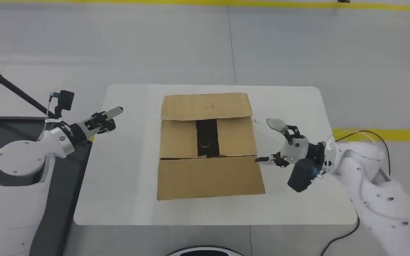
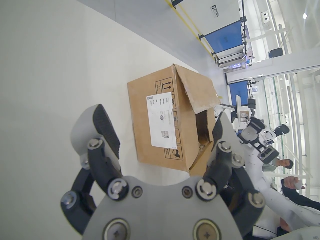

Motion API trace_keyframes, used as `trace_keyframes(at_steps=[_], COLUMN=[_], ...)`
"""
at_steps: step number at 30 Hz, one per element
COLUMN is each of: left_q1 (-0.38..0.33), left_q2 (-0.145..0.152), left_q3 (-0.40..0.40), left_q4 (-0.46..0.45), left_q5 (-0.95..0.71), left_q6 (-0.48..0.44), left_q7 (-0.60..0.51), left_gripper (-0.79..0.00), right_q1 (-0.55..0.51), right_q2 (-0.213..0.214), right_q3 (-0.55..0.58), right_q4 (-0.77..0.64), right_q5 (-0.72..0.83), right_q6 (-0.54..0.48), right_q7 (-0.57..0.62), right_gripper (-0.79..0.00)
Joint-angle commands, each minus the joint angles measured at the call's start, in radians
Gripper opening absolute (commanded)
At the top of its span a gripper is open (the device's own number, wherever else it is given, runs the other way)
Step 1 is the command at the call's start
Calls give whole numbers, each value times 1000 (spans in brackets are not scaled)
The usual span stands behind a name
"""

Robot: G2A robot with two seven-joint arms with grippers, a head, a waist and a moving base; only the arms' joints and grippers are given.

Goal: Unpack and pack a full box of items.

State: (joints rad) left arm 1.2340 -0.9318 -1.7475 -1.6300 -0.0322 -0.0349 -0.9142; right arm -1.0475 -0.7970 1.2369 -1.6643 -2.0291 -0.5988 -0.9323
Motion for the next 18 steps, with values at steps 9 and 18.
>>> trace_keyframes(at_steps=[9, 18], left_q1=[0, 0], left_q2=[0, 0], left_q3=[0, 0], left_q4=[0, 0], left_q5=[0, 0], left_q6=[0, 0], left_q7=[0, 0], left_gripper=[0, 0], right_q1=[-133, -161], right_q2=[28, 43], right_q3=[85, 84], right_q4=[-30, -54], right_q5=[-91, -279], right_q6=[137, 224], right_q7=[-161, -217], right_gripper=[0, 0])
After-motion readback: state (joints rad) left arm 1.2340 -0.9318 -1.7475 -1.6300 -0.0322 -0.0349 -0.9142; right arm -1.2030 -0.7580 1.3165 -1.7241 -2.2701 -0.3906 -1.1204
